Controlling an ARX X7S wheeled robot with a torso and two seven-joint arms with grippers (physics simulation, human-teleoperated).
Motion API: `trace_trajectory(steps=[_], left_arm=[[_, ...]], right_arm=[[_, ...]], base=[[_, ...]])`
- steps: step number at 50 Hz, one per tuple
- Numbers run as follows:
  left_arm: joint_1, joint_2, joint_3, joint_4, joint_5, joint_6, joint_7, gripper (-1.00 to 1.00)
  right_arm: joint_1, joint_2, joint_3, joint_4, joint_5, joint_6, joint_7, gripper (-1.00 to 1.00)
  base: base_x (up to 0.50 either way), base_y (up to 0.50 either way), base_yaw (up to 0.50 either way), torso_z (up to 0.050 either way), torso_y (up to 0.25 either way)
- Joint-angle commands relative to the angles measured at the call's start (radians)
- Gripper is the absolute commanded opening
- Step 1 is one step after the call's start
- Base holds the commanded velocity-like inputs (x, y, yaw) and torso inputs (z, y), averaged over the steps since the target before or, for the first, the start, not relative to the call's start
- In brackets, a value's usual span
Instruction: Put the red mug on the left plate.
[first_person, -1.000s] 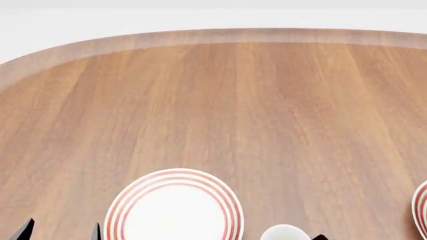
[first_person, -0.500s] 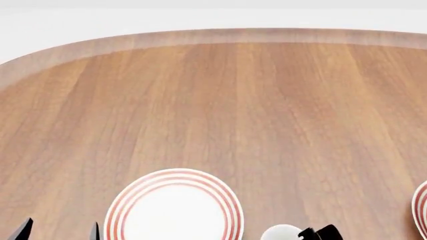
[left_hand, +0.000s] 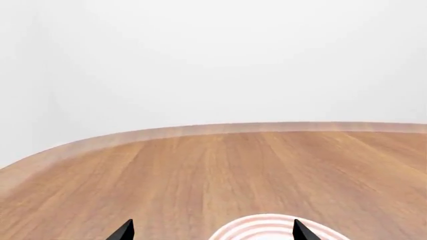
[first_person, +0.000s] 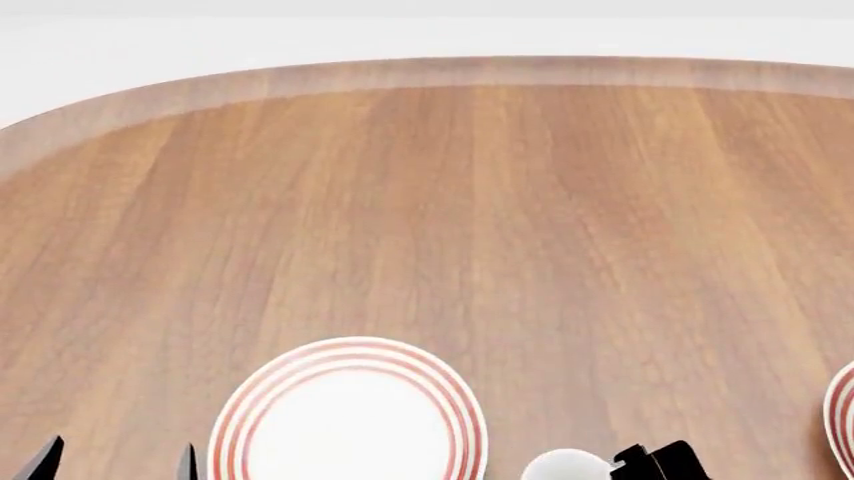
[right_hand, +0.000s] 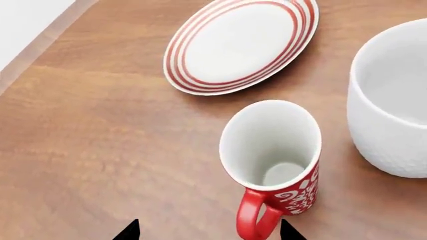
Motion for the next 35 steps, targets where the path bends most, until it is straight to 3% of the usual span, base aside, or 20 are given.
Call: trace_trajectory(steps=[1,35], left_arm=[[-0.002,-0.006,0.004,0.001,-0.004,0.0,-0.007,1.0],[0.002,-0.02,0.013,0.013,-0.009,0.004,-0.027,1.0]], right_arm=[[0.028,0.014,-0.002,0.027,0.008,-0.009,0.011,1.0],[0.072,0.015,0.007,0.236,0.038,-0.075,-0.052,1.0]], base=[[0.0,0.0,0.0,0.0,0.0],[0.0,0.0,0.0,0.0,0.0]])
